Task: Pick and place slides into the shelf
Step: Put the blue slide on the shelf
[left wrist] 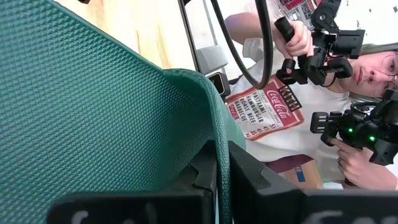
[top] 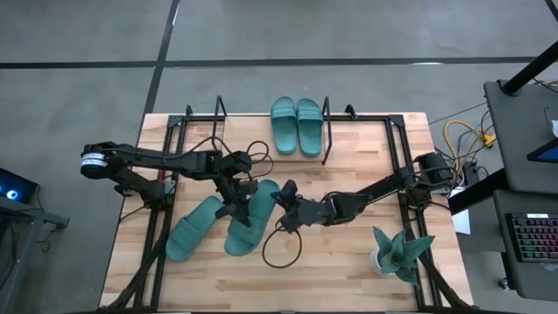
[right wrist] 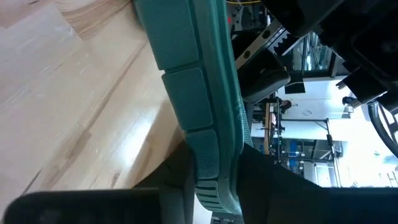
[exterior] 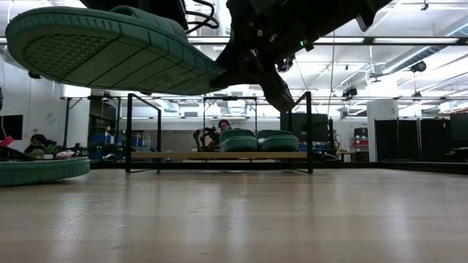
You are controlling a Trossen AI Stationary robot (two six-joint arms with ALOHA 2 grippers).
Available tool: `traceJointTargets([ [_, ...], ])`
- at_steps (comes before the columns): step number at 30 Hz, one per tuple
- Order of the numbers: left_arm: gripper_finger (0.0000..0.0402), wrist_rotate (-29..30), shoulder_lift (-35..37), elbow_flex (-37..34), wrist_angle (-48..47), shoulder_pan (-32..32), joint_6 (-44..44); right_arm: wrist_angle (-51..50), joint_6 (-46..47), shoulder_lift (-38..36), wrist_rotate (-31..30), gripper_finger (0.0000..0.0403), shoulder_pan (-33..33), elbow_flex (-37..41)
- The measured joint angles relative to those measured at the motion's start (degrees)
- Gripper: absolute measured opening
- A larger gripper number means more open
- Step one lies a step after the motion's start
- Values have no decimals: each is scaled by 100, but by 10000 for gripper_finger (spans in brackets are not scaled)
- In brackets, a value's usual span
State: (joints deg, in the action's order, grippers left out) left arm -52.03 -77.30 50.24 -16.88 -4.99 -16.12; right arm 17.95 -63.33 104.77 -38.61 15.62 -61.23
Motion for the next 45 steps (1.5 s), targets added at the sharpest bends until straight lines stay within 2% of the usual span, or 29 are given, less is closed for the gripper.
traceJointTargets([
  [14,7,20,0,-7,-12,-2,317,4,59,0,-61,65,0,21],
  [18,44,59,50,-4,-160,-4,520,-52,249,0,-22,65,-4,67],
  [24,126,209,432,-5,-376,-23,787,-17,468,-14,-45,65,-2,213],
  [28,172,543,825,32,-521,-59,791,-13,526,-21,-326,65,0,235],
  [32,194,1042,1301,39,-680,-60,760,7,543,-26,-389,64,-2,255],
  [40,198,1563,2248,68,-1277,-55,782,-71,603,-58,-823,64,-32,343],
  [45,198,2268,2905,70,-1660,-52,929,20,1139,-176,-825,64,-138,413],
])
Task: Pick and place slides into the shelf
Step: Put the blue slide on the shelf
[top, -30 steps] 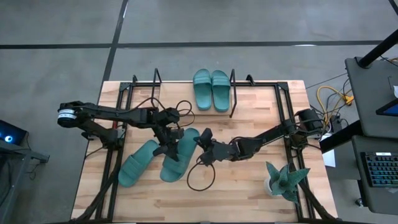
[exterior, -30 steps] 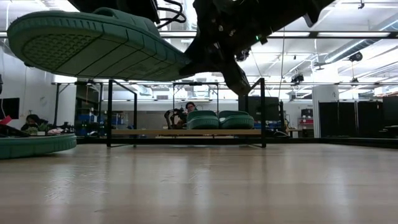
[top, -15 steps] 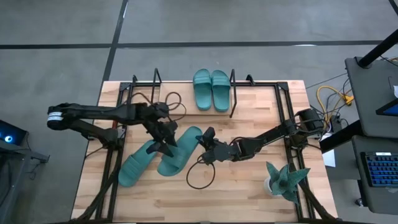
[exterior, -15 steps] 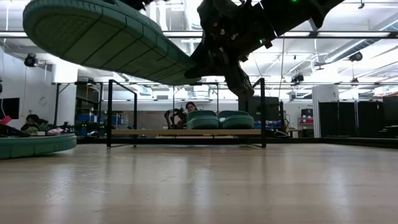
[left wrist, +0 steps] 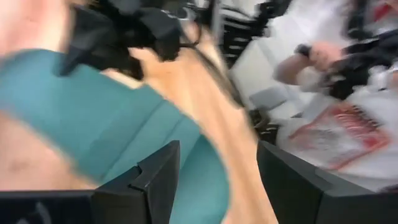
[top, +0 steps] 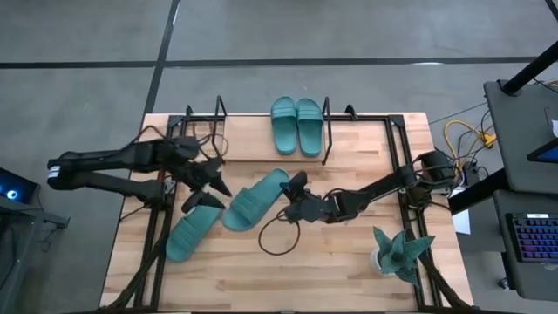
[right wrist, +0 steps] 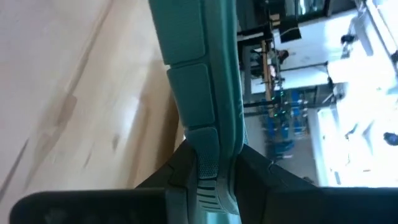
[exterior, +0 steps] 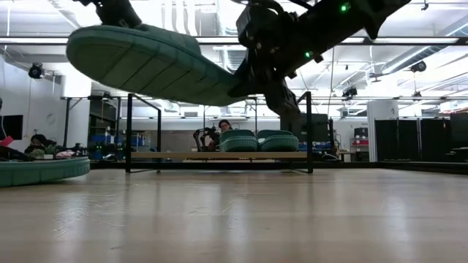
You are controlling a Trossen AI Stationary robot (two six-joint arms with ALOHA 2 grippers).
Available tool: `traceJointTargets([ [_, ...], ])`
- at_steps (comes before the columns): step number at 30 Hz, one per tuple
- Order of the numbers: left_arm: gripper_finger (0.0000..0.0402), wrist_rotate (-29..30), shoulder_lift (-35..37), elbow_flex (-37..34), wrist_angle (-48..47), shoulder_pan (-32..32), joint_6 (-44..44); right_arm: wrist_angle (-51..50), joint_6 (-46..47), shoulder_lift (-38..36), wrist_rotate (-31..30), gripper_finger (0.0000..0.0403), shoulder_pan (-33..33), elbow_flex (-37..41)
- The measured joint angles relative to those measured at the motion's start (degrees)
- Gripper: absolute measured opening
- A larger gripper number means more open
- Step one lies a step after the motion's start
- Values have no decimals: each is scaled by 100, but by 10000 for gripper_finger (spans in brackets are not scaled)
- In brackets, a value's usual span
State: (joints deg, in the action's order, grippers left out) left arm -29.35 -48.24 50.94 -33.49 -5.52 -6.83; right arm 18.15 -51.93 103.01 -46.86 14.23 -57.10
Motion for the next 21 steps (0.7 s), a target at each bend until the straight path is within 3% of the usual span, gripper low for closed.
traceJointTargets([
  [4,198,1624,488,-2,-296,-4,600,122,633,-123,174,64,-236,23],
  [7,198,2311,744,-2,-228,0,743,253,957,-234,543,64,-405,35],
  [14,190,3141,868,-7,-309,9,1127,221,1194,-431,813,64,-741,98],
  [21,166,3274,531,53,-304,165,1366,-2,1251,-753,657,64,-930,173],
])
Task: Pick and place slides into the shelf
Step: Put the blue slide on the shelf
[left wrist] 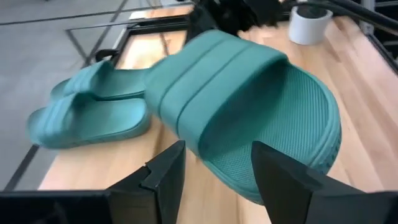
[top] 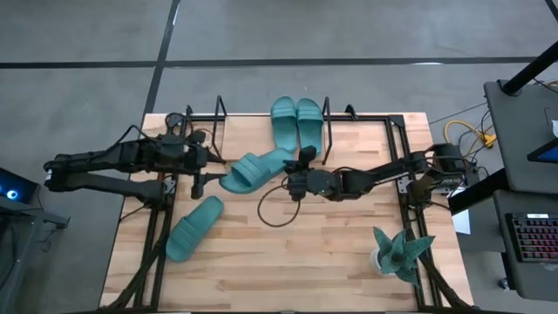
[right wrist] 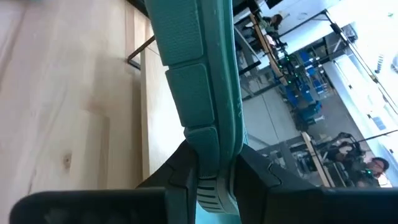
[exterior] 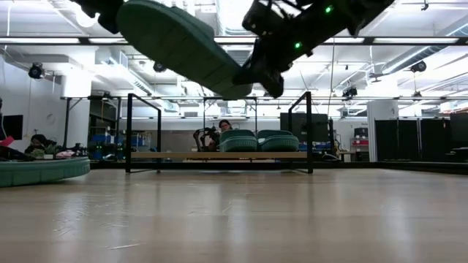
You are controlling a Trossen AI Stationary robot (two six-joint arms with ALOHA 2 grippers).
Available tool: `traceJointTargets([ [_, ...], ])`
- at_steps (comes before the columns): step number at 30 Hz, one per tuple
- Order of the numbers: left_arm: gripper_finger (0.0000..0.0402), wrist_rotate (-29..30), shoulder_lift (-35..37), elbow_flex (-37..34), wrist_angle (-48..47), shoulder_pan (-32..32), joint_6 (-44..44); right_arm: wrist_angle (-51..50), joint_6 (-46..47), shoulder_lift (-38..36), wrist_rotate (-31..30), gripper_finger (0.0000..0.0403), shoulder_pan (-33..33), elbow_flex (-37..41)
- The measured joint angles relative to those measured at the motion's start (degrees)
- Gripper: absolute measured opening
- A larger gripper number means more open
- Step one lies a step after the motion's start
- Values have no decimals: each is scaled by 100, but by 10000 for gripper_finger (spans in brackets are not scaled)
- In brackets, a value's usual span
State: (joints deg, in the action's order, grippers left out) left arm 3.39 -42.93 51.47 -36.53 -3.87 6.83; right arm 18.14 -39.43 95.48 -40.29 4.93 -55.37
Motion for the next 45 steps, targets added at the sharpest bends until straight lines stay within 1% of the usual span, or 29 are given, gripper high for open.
traceJointTargets([
  [4,160,33,-205,144,-7,205,219,-414,123,-370,-184,64,-7,128],
  [7,159,180,-319,352,-10,348,464,-820,413,-685,-182,64,-6,264],
  [11,159,361,-474,558,2,583,1082,-1343,811,-1143,-182,64,1,432],
  [14,159,526,-706,644,7,848,1489,-1412,955,-1461,-131,64,3,675],
  [16,159,849,-910,664,0,1053,1828,-1392,963,-1688,12,65,4,852],
  [21,160,2391,-1482,761,80,1490,2772,-1319,1226,-2028,319,65,7,1113],
  [23,164,2704,-1674,848,267,1554,2957,-1323,1224,-2054,321,65,7,1143],
  [27,185,2742,-1849,1092,422,1566,2983,-1310,1069,-2014,318,65,4,1153],
  [34,254,2735,-1885,1291,521,1562,2949,-1319,1050,-1893,318,65,4,1153],
  [37,277,2720,-1909,1289,544,1562,2946,-1384,1034,-1871,324,65,4,1160],
  [41,285,2666,-2021,1284,681,1569,2938,-1325,1026,-1881,321,65,3,1162],
  [45,286,2563,-2318,1276,862,1566,2933,-1342,1026,-1882,321,66,4,1162],
])
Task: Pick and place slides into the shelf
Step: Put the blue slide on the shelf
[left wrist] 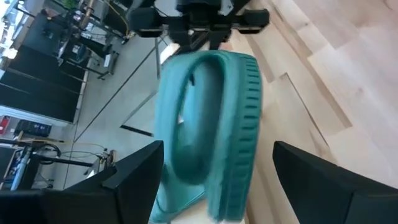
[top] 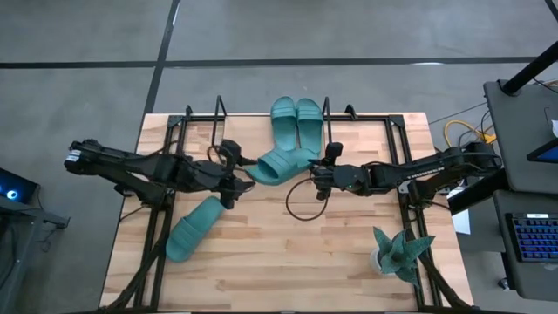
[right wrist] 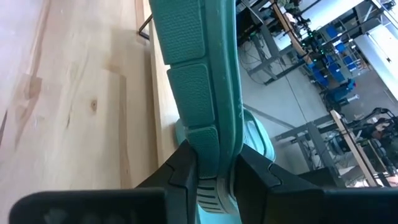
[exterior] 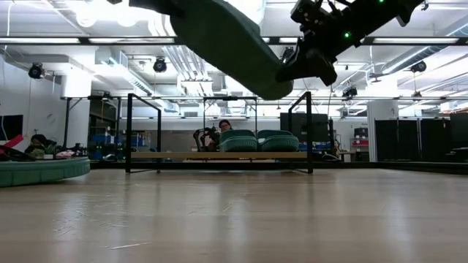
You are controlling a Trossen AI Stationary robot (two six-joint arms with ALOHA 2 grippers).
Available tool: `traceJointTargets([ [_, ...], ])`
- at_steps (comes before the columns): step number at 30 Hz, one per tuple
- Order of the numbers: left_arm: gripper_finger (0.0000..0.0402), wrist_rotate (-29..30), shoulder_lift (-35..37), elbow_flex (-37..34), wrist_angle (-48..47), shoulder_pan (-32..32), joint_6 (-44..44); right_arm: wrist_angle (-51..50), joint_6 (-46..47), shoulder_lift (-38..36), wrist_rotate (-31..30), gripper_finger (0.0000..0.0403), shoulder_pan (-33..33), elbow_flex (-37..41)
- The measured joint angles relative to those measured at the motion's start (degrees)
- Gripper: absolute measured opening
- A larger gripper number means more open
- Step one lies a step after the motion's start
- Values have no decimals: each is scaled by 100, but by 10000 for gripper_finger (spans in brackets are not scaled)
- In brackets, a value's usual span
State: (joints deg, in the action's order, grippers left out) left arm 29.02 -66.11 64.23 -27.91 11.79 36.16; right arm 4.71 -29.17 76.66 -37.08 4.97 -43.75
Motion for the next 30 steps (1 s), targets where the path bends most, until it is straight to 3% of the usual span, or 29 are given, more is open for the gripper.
traceJointTargets([
  [3,286,75,-231,-2,97,0,19,3,5,0,-2,66,0,0],
  [9,286,1075,-528,16,37,-2,24,0,16,-2,-2,66,-2,0],
  [13,285,1125,-526,46,59,-4,-10,-2,19,-2,-2,66,-2,0],
  [16,279,825,-517,46,48,-4,-368,2,17,-2,-14,66,0,0],
  [21,246,599,-511,46,49,26,-571,11,19,-2,-24,66,-2,-1],
  [30,153,599,-687,18,544,26,-728,22,18,-4,-24,66,-1,-2],
])
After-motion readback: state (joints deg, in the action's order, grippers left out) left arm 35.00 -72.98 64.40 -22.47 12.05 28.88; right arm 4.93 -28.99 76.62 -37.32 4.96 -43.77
